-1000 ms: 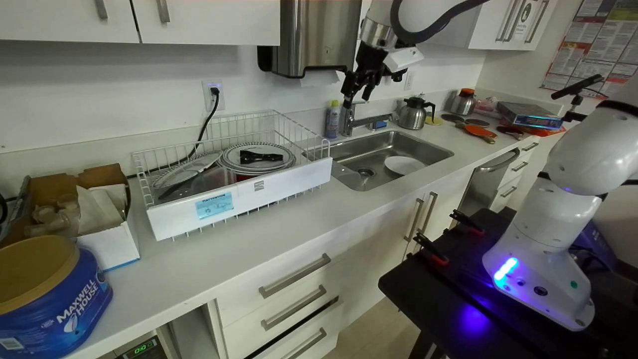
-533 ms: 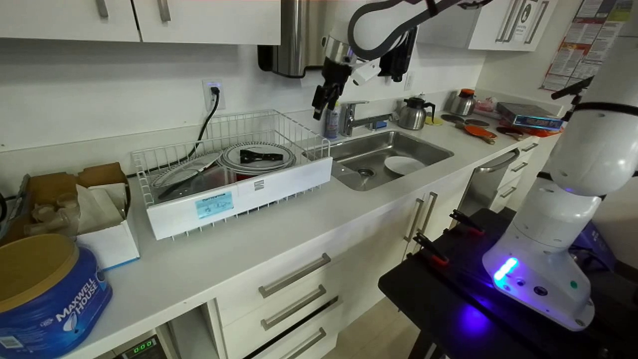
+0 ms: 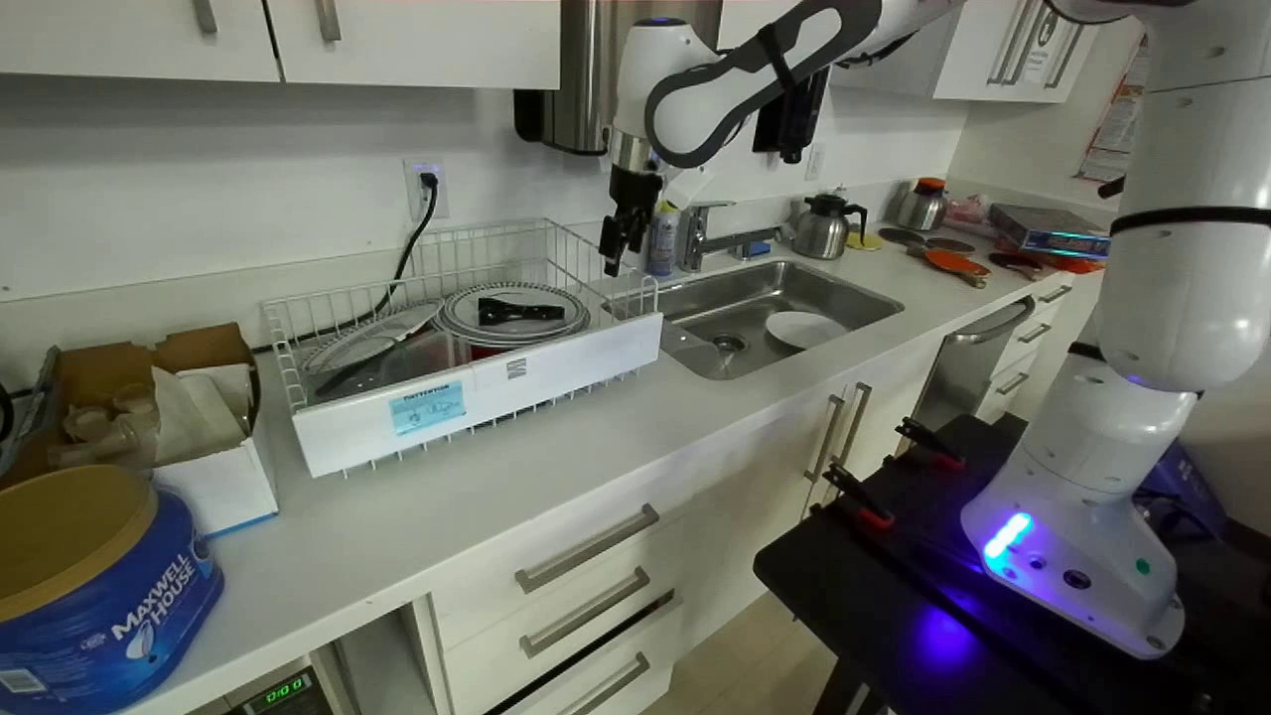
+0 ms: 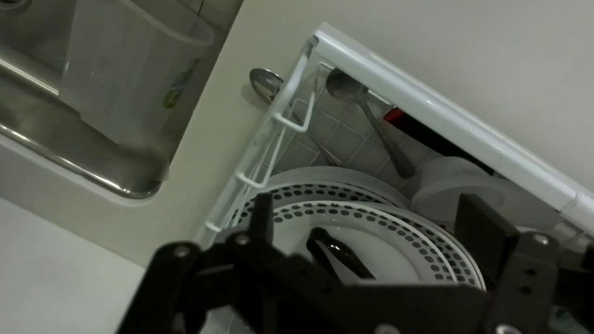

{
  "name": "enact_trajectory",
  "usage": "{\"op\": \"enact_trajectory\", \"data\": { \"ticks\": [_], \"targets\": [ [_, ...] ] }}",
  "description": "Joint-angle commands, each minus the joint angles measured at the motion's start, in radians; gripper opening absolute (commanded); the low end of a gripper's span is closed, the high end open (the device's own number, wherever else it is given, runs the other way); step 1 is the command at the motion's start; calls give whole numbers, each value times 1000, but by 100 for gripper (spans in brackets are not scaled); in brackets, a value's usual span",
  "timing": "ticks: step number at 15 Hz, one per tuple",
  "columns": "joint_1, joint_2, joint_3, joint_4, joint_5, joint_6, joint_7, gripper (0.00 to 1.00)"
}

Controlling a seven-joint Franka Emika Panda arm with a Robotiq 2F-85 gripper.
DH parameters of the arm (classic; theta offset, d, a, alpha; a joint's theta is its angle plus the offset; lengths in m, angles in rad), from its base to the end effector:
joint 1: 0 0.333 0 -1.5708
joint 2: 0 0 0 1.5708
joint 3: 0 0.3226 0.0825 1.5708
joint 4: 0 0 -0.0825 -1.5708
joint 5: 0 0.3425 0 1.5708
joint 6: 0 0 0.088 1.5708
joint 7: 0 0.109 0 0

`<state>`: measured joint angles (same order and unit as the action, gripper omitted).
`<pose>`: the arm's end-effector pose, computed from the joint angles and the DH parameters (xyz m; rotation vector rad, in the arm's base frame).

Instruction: Take the tongs in the dish rack and put them in the sink

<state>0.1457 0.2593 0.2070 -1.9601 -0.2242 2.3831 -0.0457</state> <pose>0.5566 0.1947 0.3924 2.9315 0.8065 0.2856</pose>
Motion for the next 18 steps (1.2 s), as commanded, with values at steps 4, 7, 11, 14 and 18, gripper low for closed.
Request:
{"op": "enact_trajectory", "data": {
  "ticks": [4, 7, 11, 14, 18],
  "targets": [
    [23, -8, -21, 2, 8, -2, -5, 100],
    [31, 53, -17, 23, -46, 86, -100, 100],
    [48, 142, -15, 78, -134, 187, -230, 100],
    [34, 229, 1, 142, -146, 286, -369, 100],
    [-15, 345, 59, 264, -54, 309, -518, 100]
  ]
}}
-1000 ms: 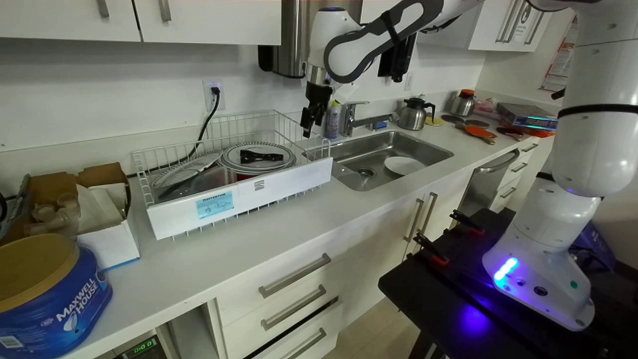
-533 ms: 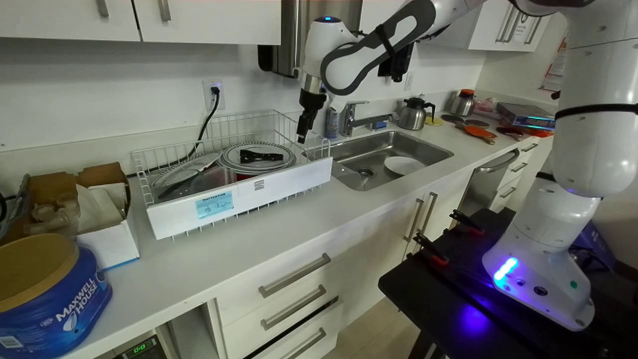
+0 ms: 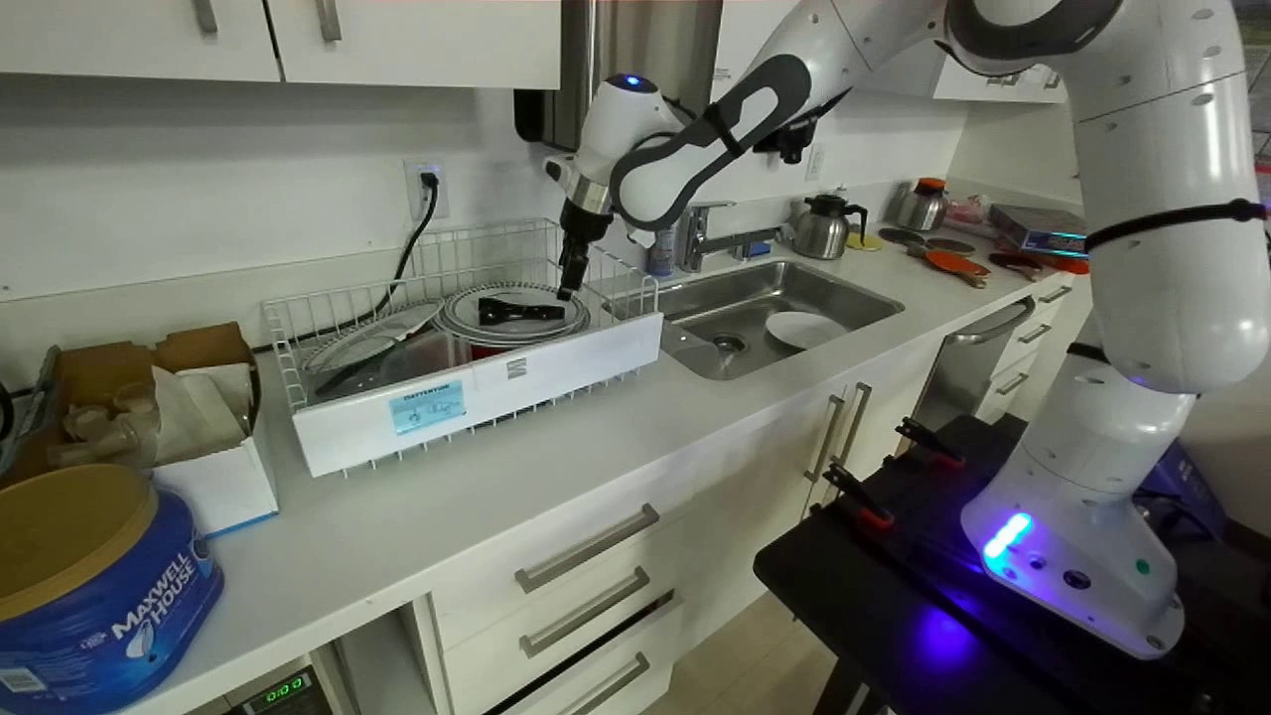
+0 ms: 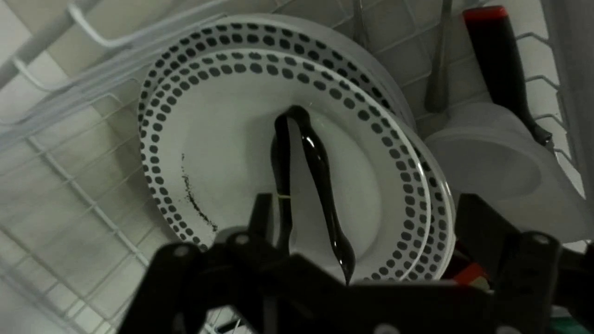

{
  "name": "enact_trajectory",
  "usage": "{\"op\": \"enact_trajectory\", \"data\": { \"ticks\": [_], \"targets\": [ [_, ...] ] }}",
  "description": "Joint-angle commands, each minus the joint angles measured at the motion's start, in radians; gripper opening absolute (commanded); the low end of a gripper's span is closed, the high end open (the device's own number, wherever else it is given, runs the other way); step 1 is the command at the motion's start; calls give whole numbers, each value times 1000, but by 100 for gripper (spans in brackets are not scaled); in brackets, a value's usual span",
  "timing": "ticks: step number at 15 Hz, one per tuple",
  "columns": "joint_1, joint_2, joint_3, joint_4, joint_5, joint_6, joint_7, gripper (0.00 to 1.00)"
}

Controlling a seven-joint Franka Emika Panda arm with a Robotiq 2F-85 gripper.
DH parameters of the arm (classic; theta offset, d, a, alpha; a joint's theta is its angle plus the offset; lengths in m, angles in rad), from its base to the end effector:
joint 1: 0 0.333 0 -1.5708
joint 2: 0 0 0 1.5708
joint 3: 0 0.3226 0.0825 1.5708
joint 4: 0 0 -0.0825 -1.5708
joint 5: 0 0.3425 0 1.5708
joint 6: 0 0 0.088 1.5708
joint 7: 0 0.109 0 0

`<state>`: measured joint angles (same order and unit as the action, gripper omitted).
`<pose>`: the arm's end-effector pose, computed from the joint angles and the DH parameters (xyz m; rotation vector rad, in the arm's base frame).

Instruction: Take the tongs in the dish rack and put them in the sink

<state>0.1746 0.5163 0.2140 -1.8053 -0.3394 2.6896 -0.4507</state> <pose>0.6117 0.2422 0.3357 2.5554 1.5124 0.5742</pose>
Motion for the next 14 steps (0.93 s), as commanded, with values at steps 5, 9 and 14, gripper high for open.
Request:
{"op": "enact_trajectory", "data": {
  "ticks": [5, 9, 14],
  "targets": [
    [-43, 106, 53, 118, 92, -7, -121, 100],
    [-38, 133, 57, 146, 94, -15, -127, 100],
    [-28, 200, 58, 206, 98, -38, -128, 100]
  ]
}}
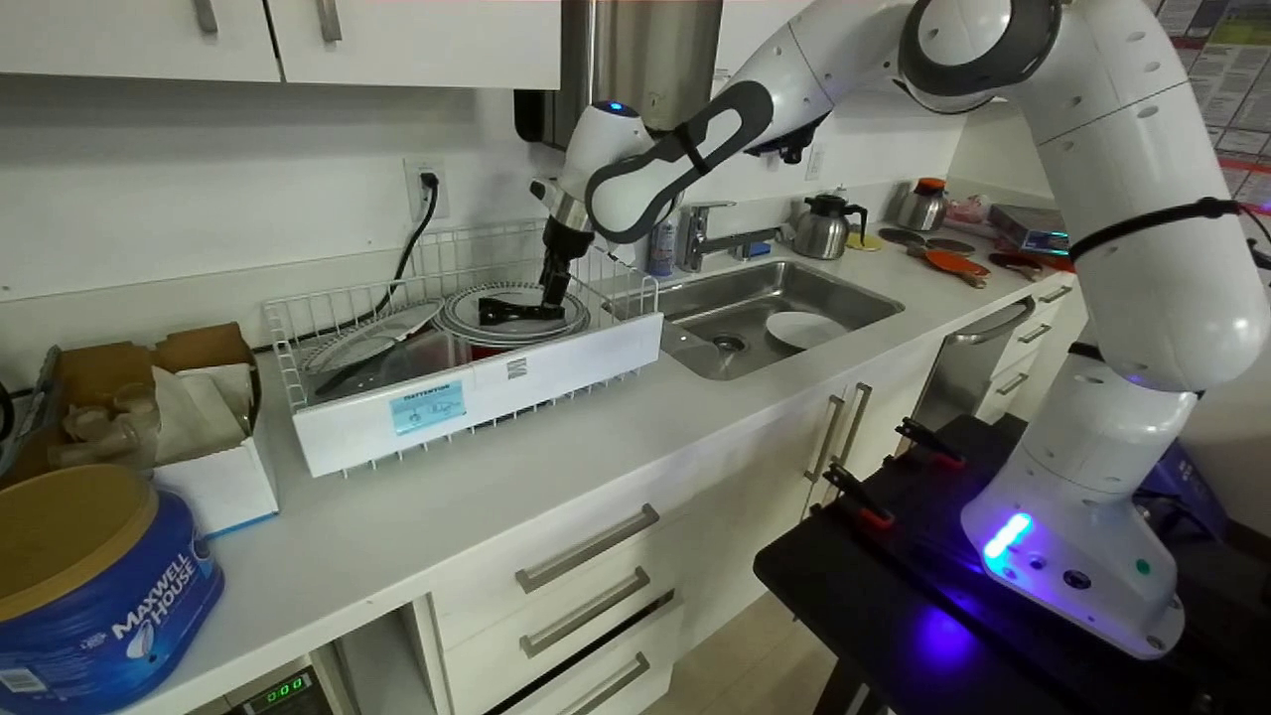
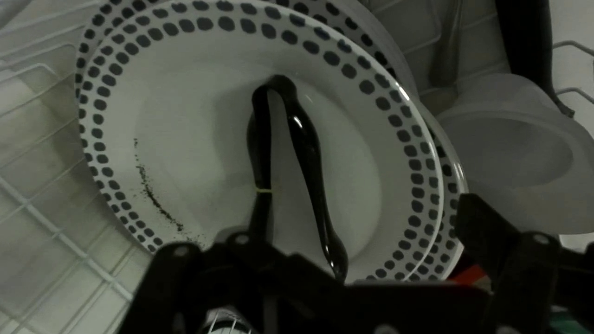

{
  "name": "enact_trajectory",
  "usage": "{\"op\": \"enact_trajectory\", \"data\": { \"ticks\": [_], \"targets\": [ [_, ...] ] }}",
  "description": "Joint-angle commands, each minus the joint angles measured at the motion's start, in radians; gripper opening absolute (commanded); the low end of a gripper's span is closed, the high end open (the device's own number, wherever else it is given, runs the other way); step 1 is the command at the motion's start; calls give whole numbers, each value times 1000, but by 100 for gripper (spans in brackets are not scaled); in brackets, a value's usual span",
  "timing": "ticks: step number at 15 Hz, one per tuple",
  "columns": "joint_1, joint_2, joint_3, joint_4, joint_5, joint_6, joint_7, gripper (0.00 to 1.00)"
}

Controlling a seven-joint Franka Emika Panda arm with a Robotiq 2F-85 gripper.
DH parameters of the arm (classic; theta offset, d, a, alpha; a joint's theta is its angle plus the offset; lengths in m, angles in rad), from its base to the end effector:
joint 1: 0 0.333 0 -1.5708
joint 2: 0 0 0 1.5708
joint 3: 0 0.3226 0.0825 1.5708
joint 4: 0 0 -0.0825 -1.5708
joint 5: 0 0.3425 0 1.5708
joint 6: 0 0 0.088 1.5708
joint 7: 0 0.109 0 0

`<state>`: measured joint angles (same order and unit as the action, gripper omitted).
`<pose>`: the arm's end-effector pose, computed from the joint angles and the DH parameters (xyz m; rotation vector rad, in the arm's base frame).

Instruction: Take the tongs in the dish rack and put them in the sink

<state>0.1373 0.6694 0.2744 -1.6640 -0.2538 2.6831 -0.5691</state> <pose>0.6420 0.2521 0.2994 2.6085 1.5963 0.5890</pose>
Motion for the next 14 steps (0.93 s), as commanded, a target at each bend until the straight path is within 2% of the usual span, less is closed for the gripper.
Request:
{"op": "enact_trajectory", "data": {
  "ticks": [1, 2, 7, 8, 9, 14],
  "targets": [
    [9, 60, -1, 76, 13, -30, -12, 99],
    [5, 74, 5, 91, 17, -31, -18, 87],
    [-8, 145, 29, 184, 37, -61, -39, 63],
    [-10, 158, 35, 204, 44, -73, -44, 60],
    [-16, 173, 45, 226, 54, -87, -54, 63],
    [-11, 246, 56, 344, 103, -183, -90, 60]
  ]
}}
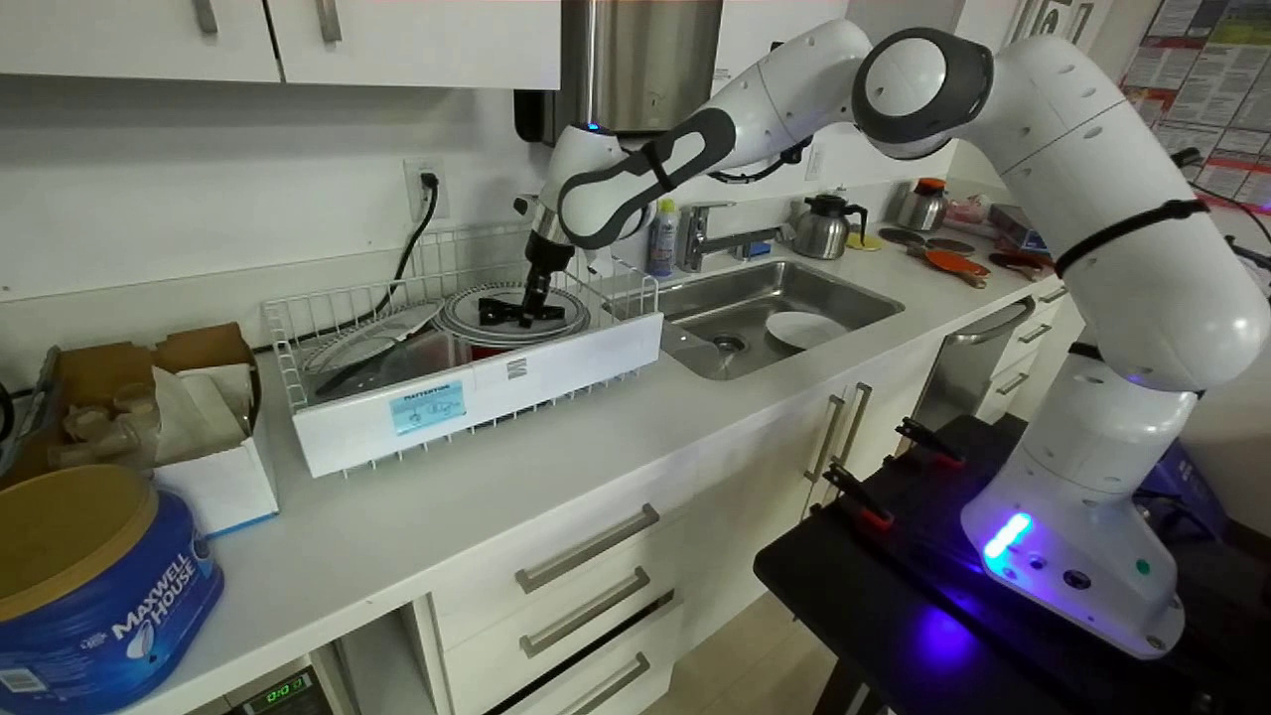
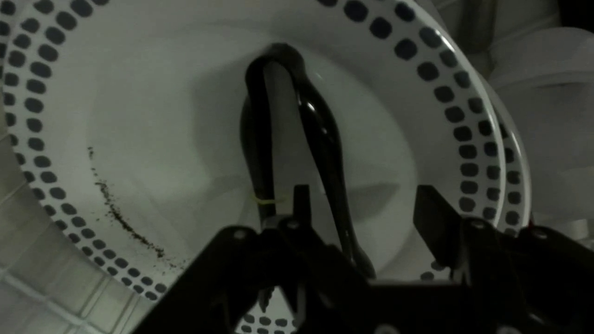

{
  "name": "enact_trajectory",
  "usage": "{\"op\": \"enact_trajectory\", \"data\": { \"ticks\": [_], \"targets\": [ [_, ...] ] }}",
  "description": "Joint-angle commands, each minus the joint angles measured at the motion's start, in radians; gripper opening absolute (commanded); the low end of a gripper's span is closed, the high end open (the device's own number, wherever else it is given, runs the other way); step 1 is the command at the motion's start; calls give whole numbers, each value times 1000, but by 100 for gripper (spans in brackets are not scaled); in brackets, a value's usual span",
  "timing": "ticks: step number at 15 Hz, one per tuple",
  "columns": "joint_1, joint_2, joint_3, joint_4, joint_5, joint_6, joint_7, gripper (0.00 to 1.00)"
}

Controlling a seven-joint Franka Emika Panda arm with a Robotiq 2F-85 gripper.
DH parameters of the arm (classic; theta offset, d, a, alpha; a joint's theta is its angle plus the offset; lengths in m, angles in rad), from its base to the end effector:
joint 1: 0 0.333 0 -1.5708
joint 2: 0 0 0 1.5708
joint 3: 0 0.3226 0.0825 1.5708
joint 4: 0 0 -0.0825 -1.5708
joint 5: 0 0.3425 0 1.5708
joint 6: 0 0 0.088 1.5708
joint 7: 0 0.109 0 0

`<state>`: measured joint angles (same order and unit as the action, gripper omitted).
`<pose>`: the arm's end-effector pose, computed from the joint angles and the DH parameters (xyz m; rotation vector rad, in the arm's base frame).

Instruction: Take the tongs in the dish rack and put them in the sink

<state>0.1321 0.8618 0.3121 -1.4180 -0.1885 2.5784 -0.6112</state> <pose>0.6820 0.2619 0.2622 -2.6227 -1.5268 -0.5333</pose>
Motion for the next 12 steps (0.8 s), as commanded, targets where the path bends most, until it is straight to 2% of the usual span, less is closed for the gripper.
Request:
{"op": "enact_trajectory", "data": {
  "ticks": [1, 3, 5, 6, 7, 9, 10, 12],
  "targets": [
    [-4, 66, 18, 119, 45, -96, -54, 59],
    [2, 91, 11, 162, 56, -128, -58, 56],
    [5, 113, 8, 199, 64, -158, -57, 45],
    [8, 119, 7, 216, 69, -175, -56, 35],
    [10, 124, 6, 229, 73, -188, -56, 20],
    [16, 124, 2, 240, 77, -198, -54, 4],
    [17, 121, 1, 241, 76, -197, -55, 0],
    [17, 110, 2, 232, 74, -185, -54, 0]
  ]
}}
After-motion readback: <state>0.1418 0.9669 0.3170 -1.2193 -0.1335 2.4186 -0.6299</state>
